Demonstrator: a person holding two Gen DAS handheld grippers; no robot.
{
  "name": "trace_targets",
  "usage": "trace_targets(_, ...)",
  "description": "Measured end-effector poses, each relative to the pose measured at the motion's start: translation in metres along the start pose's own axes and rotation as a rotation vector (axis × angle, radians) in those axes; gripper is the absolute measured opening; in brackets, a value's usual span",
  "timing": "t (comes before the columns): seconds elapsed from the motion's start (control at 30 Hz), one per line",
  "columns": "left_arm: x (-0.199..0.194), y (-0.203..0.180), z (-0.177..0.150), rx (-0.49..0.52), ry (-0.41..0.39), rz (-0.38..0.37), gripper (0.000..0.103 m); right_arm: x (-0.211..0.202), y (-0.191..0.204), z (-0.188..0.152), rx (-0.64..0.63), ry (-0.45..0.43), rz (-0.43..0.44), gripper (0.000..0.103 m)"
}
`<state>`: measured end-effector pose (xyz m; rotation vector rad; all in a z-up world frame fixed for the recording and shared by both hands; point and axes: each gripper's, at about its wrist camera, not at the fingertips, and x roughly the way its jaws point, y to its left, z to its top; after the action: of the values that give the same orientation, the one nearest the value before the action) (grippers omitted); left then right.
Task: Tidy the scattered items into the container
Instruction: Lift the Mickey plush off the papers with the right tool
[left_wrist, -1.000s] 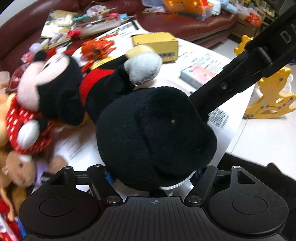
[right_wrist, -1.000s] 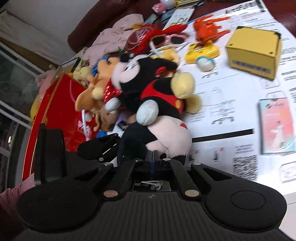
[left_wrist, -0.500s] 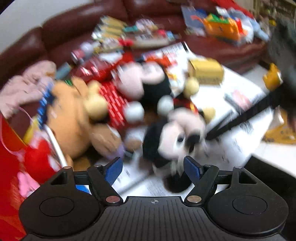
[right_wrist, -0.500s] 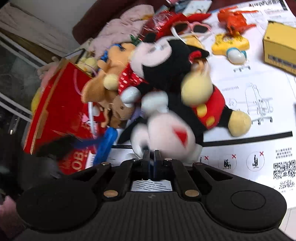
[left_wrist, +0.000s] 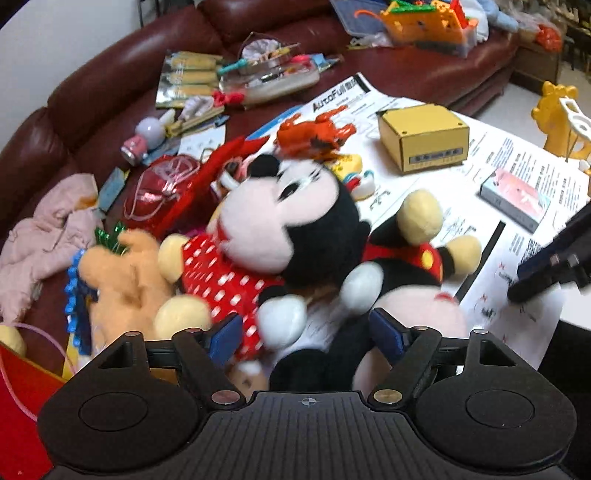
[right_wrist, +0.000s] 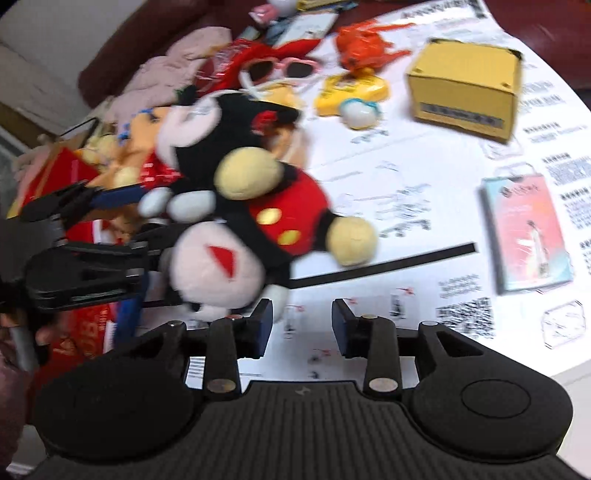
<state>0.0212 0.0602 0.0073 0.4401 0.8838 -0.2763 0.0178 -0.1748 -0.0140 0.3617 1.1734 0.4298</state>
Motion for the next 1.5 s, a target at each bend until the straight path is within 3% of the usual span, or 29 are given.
trace_targets(0.1, -0.012, 0.003, -0.012, 0.042, -0.003, 0.002, 0.081, 0.006, -0.014, 0.009, 0.074, -0.016, -0.011, 0.042)
trace_targets(0.27, -0.020, 0.000, -0.031, 0.071, 0.017, -0.008, 0.079, 0.013, -0.018, 0.023, 0.073, -0.063, -0.025, 0.059)
trace_targets(0.4, -0.012, 0.010, -0.037, -0.047, 0.054, -0.031, 0.079, 0.025, -0.020, 0.029, 0.042, -0.046, -0.028, 0.061)
trace_targets(0.47, -0.009, 0.014, -0.037, -0.086, 0.053, -0.032, 0.079, 0.034, -0.021, 0.029, 0.046, -0.030, -0.021, 0.055)
trace_targets(0.53, -0.007, 0.013, -0.036, -0.078, 0.051, -0.022, 0.079, 0.040, -0.021, 0.028, 0.055, -0.015, -0.024, 0.036)
trace_targets(0.57, -0.007, 0.012, -0.035, -0.067, 0.047, -0.016, 0.079, 0.040, -0.021, 0.028, 0.044, -0.018, -0.040, 0.033)
trace_targets(0.7, -0.004, 0.012, -0.031, -0.072, 0.031, -0.017, 0.078, 0.031, -0.027, 0.028, 0.061, -0.039, -0.040, 0.032)
trace_targets(0.77, -0.004, 0.010, -0.029, -0.077, 0.017, -0.052, 0.069, 0.026, -0.031, 0.029, 0.065, -0.044, -0.054, 0.031)
trace_targets(0.83, 0.000, 0.002, -0.025, -0.085, 0.024, -0.118, 0.048, 0.026, -0.034, 0.031, 0.069, -0.041, -0.069, 0.031)
trace_targets(0.9, 0.000, -0.007, -0.022, -0.067, 0.006, -0.134, 0.047, 0.024, -0.037, 0.033, 0.088, -0.051, -0.082, 0.031)
trace_targets(1.1, 0.000, -0.029, -0.014, -0.089, -0.003, -0.246, 0.047, 0.020, -0.047, 0.041, 0.143, -0.082, -0.101, 0.031)
trace_targets(1.2, -0.005, -0.043, -0.013, -0.042, -0.005, -0.322, 0.054, 0.021, -0.048, 0.044, 0.156, -0.078, -0.076, 0.016)
trace_targets(1.3, -0.012, -0.049, -0.014, 0.039, -0.024, -0.251, 0.059, 0.021, -0.047, 0.044, 0.151, -0.082, -0.079, 0.018)
trace_targets(1.37, -0.013, -0.040, -0.014, 0.041, -0.021, -0.221, 0.062, 0.020, -0.047, 0.041, 0.141, -0.068, -0.066, 0.019)
trace_targets(1.43, -0.012, -0.030, -0.012, 0.023, -0.019, -0.209, 0.075, 0.020, -0.047, 0.037, 0.132, -0.051, -0.060, 0.019)
trace_targets(1.5, -0.007, -0.026, -0.011, 0.028, -0.023, -0.185, 0.079, 0.022, -0.047, 0.033, 0.141, -0.030, -0.044, 0.019)
